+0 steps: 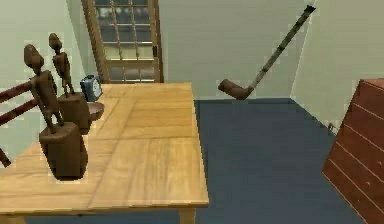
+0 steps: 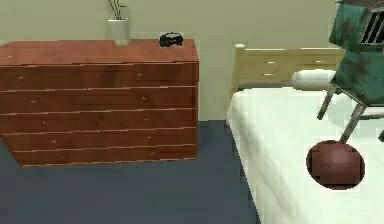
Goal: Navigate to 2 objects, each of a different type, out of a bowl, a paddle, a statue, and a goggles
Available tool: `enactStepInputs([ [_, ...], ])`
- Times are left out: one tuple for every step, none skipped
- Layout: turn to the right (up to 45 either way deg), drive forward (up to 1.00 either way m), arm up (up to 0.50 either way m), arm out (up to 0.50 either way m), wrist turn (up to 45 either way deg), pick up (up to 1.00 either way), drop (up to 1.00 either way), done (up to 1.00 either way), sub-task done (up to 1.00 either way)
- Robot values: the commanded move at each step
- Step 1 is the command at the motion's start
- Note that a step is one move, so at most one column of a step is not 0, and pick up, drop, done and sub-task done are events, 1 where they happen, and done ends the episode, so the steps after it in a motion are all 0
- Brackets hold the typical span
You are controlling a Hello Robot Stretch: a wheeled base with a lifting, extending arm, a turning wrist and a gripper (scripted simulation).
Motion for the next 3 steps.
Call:
enactStepInputs([
  [-3.0, 0.00, 0.00, 0.00, 0.0, 0.00, 0.00, 0.00, 0.00],
  [0.0, 0.15, 0.00, 0.00, 0.0, 0.00, 0.00, 0.00, 0.00],
  [-39.0, 0.00, 0.00, 0.00, 0.0, 0.00, 0.00, 0.00, 0.00],
])
